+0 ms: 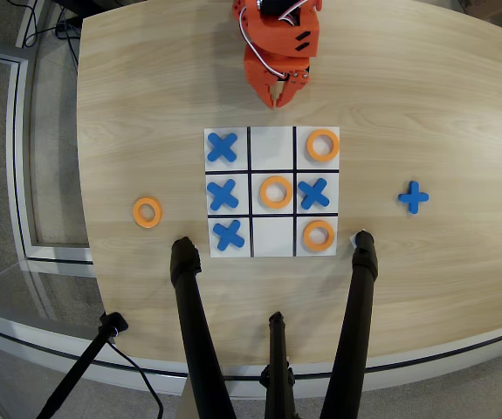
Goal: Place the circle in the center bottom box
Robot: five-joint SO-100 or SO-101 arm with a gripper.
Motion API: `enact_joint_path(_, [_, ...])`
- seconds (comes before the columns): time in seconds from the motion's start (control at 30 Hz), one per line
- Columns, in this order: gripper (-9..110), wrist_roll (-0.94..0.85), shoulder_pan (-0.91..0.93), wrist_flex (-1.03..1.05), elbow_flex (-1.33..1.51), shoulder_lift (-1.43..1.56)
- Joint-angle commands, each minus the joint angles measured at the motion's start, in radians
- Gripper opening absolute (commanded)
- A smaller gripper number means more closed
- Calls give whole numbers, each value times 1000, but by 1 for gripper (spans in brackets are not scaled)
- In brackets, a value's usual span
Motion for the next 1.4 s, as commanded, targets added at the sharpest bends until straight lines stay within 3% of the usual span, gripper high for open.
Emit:
enact_joint_path(0.0, [7,-89,103,54,-63,-20])
enact_joint_path(0.43, [11,-89,112,61,-146,-114])
enact_joint_path(0.8, [13,41,268,-28,-1025,-1015])
enact_joint_path(1.07, [22,28,416,-322,-1313,-1566])
enact_joint_path(1.37, [22,20,526,-417,-1666,-2026])
